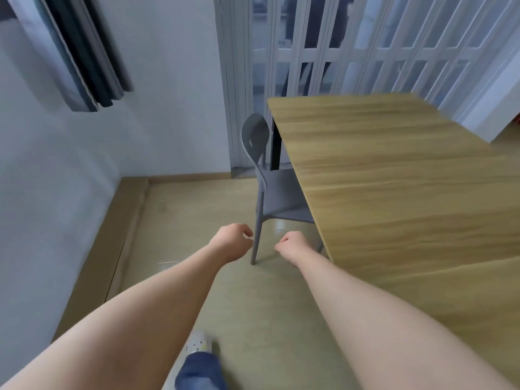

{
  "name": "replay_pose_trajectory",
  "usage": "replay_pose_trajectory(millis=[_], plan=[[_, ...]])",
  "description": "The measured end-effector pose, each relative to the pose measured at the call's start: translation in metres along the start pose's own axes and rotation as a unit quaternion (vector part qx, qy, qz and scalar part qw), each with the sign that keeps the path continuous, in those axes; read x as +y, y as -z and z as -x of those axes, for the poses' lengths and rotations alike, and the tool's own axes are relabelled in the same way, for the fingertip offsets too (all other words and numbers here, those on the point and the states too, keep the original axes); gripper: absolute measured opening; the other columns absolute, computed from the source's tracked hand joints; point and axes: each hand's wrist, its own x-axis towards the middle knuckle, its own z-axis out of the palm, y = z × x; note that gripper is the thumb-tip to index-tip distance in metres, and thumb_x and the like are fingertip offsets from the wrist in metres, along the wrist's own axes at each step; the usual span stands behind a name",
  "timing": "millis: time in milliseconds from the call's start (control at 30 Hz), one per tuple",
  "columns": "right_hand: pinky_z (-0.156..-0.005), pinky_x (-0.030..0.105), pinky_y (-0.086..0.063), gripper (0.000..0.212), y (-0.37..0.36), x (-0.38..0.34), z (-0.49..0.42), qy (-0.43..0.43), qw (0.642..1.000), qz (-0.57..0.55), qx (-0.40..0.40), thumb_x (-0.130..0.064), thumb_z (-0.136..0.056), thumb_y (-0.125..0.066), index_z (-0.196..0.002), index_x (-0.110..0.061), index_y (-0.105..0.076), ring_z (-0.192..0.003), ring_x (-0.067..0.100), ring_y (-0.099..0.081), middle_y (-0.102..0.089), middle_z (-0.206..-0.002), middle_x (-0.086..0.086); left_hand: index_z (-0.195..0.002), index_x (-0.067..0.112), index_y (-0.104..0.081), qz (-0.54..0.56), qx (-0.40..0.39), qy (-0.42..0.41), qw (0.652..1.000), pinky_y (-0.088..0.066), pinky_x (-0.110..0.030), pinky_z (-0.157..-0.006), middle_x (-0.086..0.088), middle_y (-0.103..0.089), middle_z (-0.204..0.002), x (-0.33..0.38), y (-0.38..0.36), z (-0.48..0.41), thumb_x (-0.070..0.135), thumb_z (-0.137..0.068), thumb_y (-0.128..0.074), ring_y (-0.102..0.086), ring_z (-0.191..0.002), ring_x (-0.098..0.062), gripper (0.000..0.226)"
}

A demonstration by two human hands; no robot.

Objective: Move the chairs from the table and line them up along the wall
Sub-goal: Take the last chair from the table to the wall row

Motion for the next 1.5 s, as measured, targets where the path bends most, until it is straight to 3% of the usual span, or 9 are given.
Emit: replay_pose_trajectory(millis=[200, 333, 533, 767, 1033, 1133, 1267, 1400, 1500], plan=[[-0.073, 0.027, -0.038, 0.004, -0.003, -0.077, -0.082, -0.023, 0.999, -0.025, 0.036, -0.015, -0.091, -0.049, -0.089, -0.016, -0.051, -0.087, 0.024, -0.048, -0.051, -0.08, 0.0, -0.126, 0.017, -0.058, -0.012, -0.004, -0.033, 0.999, -0.055, -0.035, -0.081, -0.014, -0.065, -0.119, -0.007, 0.066, -0.103, 0.016, -0.092, -0.046, -0.063, -0.094, -0.028, 0.036], [-0.053, 0.026, -0.033, 0.01, -0.014, -0.143, -0.13, -0.036, 0.998, -0.02, 0.04, -0.012, -0.091, -0.045, -0.082, -0.019, -0.046, -0.084, 0.024, -0.045, -0.047, -0.083, 0.001, -0.127, 0.017, -0.057, -0.022, -0.032, -0.043, 0.998, -0.051, -0.03, -0.078, -0.013, -0.064, -0.121, -0.018, 0.117, -0.164, 0.016, -0.092, -0.045, -0.064, -0.106, -0.03, 0.037], [-0.085, 0.034, -0.05, 0.023, -0.004, -0.201, -0.179, -0.046, 0.995, -0.032, 0.088, -0.012, -0.093, -0.046, -0.106, -0.008, -0.063, -0.099, 0.027, -0.058, -0.063, -0.107, 0.009, -0.129, 0.016, -0.055, -0.077, -0.044, -0.077, 0.993, -0.051, -0.032, -0.082, -0.01, -0.061, -0.127, -0.015, 0.171, -0.239, 0.015, -0.094, -0.044, -0.062, -0.108, -0.029, 0.036], [-0.092, 0.035, -0.046, 0.038, 0.018, -0.229, -0.247, -0.05, 0.997, -0.012, 0.066, -0.024, -0.092, -0.053, -0.129, -0.014, -0.048, -0.119, 0.027, -0.054, -0.057, -0.129, 0.005, -0.132, 0.019, -0.051, -0.14, -0.055, -0.129, 0.98, -0.051, -0.033, -0.083, -0.008, -0.06, -0.13, 0.011, 0.191, -0.314, 0.016, -0.096, -0.042, -0.06, -0.111, -0.029, 0.038], [-0.09, 0.036, -0.048, 0.052, 0.023, -0.271, -0.347, -0.045, 0.995, -0.094, 0.005, -0.024, -0.081, -0.057, -0.132, -0.017, -0.046, -0.112, 0.027, -0.06, -0.062, -0.122, 0.005, -0.15, 0.028, -0.016, -0.162, -0.026, -0.189, 0.968, -0.048, -0.037, -0.091, -0.006, -0.042, -0.147, 0.052, 0.217, -0.399, 0.005, -0.091, -0.051, -0.05, -0.125, -0.027, 0.073], [-0.084, 0.033, -0.048, 0.044, 0.021, -0.279, -0.365, -0.048, 0.993, -0.103, 0.008, -0.014, -0.086, -0.052, -0.13, -0.011, -0.05, -0.103, 0.027, -0.06, -0.062, -0.112, 0.006, -0.149, 0.029, -0.02, -0.265, -0.042, -0.226, 0.936, -0.037, -0.037, -0.106, -0.001, -0.029, -0.154, 0.055, 0.221, -0.43, 0.003, -0.087, -0.05, -0.028, -0.142, -0.025, 0.074], [-0.053, 0.025, -0.035, 0.03, 0.027, -0.266, -0.376, -0.093, 0.989, -0.118, -0.008, -0.011, -0.083, -0.052, -0.112, -0.005, -0.059, -0.067, 0.02, -0.052, -0.052, -0.076, 0.004, -0.148, 0.029, -0.022, -0.41, -0.035, -0.285, 0.866, -0.013, -0.042, -0.12, -0.001, -0.013, -0.159, 0.059, 0.221, -0.471, 0.01, -0.088, -0.053, -0.002, -0.15, -0.025, 0.07], [-0.053, 0.022, -0.029, 0.011, 0.025, -0.268, -0.38, -0.124, 0.982, -0.143, 0.01, -0.006, -0.081, -0.052, -0.073, -0.01, -0.045, -0.067, 0.017, -0.043, -0.039, -0.067, -0.002, -0.152, 0.031, -0.009, -0.491, -0.078, -0.386, 0.777, 0.0, -0.046, -0.122, -0.001, -0.005, -0.162, 0.072, 0.218, -0.503, 0.019, -0.093, -0.05, 0.011, -0.15, -0.027, 0.072], [-0.063, 0.024, -0.035, 0.003, 0.018, -0.273, -0.38, -0.135, 0.984, -0.112, 0.042, -0.01, -0.083, -0.053, -0.085, -0.009, -0.05, -0.072, 0.017, -0.045, -0.045, -0.079, 0.001, -0.15, 0.033, -0.019, -0.537, -0.119, -0.442, 0.708, 0.004, -0.049, -0.12, 0.003, -0.02, -0.16, 0.076, 0.213, -0.515, 0.022, -0.096, -0.044, 0.006, -0.151, -0.027, 0.06]])
